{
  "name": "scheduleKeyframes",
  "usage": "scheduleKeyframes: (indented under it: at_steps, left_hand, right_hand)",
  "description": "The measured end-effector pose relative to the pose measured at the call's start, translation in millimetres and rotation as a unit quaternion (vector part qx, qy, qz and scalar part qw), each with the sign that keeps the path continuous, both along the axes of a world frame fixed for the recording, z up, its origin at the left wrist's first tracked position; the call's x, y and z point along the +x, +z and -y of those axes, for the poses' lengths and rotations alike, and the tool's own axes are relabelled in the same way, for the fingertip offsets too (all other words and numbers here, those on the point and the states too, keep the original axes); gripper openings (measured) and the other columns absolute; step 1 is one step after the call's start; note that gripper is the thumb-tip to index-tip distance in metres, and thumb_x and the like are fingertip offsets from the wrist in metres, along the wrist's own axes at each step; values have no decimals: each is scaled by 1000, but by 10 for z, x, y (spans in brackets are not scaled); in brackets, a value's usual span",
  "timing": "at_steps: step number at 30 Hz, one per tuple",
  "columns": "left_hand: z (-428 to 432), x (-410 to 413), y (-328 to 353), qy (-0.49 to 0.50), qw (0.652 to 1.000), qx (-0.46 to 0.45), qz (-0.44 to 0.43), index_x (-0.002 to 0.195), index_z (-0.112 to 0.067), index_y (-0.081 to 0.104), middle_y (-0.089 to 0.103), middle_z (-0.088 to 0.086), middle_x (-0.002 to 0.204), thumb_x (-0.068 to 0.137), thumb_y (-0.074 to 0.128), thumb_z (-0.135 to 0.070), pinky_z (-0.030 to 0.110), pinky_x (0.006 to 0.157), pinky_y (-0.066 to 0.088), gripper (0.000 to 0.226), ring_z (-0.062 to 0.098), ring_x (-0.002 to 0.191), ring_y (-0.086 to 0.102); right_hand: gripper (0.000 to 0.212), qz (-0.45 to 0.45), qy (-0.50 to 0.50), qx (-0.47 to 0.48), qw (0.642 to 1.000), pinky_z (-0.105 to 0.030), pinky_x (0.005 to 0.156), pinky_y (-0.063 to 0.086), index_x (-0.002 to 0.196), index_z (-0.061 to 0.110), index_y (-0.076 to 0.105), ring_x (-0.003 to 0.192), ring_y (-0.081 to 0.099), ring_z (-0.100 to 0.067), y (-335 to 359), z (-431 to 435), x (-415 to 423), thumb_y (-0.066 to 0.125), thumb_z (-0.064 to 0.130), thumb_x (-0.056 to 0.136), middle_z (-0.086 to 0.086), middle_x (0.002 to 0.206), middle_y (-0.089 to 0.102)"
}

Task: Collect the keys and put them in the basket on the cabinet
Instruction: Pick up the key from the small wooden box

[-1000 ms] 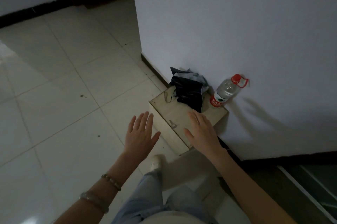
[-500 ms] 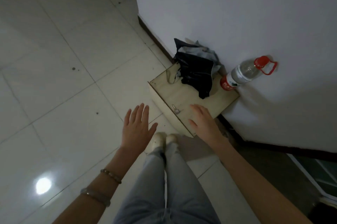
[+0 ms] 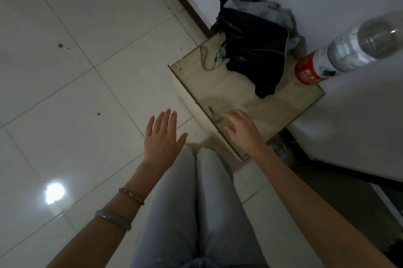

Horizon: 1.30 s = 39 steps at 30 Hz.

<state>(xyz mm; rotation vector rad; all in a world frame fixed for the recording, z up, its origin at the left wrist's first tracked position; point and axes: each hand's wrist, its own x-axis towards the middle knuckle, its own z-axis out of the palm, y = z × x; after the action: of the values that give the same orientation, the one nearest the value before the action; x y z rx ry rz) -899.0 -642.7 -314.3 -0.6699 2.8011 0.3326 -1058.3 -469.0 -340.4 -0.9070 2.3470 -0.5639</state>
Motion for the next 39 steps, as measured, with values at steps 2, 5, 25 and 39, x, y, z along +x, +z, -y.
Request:
scheduleKeyframes:
  at_steps: [2,5,25,39]
  left_hand:
    - [11,-44,-142,3,1000,4,0,137,0,33,39,22,143,92,42,-42,51,112,20,62,36,133,34]
    - [29,-106,-271,3,1000,4,-3,137,0,33,38,22,143,93,42,-41,51,113,19,62,35,133,33]
    - [45,-35,1141,24,999,-27,-6,138,-2,31,36,19,145,93,40,-44,49,114,17,63,32,135,30]
    - [96,210,2919,111,981,-89,-131,137,-1,33,42,20,142,89,50,-41,49,112,21,65,33,132,36]
  right_hand:
    - [38,-9,11,0,1000,-36,96,38,121,7,54,116,47,-32,-139,13,-38,58,5,84,-19,123,53]
    - [33,-20,15,4,1000,-36,91,42,116,12,58,115,48,-30,-273,67,-44,58,6,83,-17,123,54]
    - [7,158,-160,-184,957,-7,72,48,88,18,67,82,64,-2,1423,337,-85,65,15,81,8,84,68]
    - [9,240,-68,-314,916,-27,73,58,82,11,64,79,67,-16,3680,938,99,57,6,86,-2,79,67]
